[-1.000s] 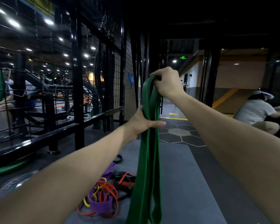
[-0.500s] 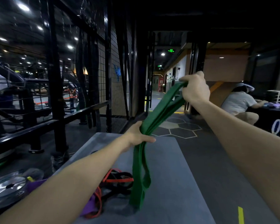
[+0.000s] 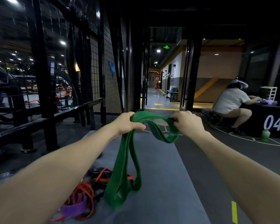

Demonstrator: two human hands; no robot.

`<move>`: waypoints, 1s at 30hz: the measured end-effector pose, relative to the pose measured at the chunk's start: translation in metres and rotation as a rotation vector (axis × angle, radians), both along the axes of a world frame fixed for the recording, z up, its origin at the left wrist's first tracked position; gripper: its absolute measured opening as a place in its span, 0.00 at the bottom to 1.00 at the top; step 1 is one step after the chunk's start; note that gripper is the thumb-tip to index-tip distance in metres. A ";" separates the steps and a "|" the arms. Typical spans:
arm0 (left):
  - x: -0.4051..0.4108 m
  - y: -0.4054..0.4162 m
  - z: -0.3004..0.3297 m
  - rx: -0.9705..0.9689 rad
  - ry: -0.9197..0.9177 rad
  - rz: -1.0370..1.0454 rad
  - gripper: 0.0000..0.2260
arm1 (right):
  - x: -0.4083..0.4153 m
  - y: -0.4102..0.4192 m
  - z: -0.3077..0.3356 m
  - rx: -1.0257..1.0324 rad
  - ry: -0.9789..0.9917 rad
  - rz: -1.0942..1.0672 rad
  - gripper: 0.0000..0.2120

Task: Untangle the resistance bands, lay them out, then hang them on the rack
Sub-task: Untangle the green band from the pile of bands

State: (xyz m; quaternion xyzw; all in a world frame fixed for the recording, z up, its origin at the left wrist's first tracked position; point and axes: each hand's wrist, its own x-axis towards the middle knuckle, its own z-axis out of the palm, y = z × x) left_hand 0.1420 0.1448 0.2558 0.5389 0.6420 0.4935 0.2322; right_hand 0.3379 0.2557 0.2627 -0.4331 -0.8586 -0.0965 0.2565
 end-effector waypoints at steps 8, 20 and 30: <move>0.000 -0.016 -0.015 -0.133 0.204 0.064 0.12 | -0.013 -0.010 0.040 0.151 0.327 0.001 0.07; -0.025 -0.028 -0.050 -0.328 0.453 0.082 0.26 | 0.044 0.020 0.031 -0.120 0.769 -0.233 0.10; -0.104 0.025 -0.033 -0.414 1.017 0.263 0.15 | -0.003 0.071 -0.044 -0.329 0.823 -0.207 0.12</move>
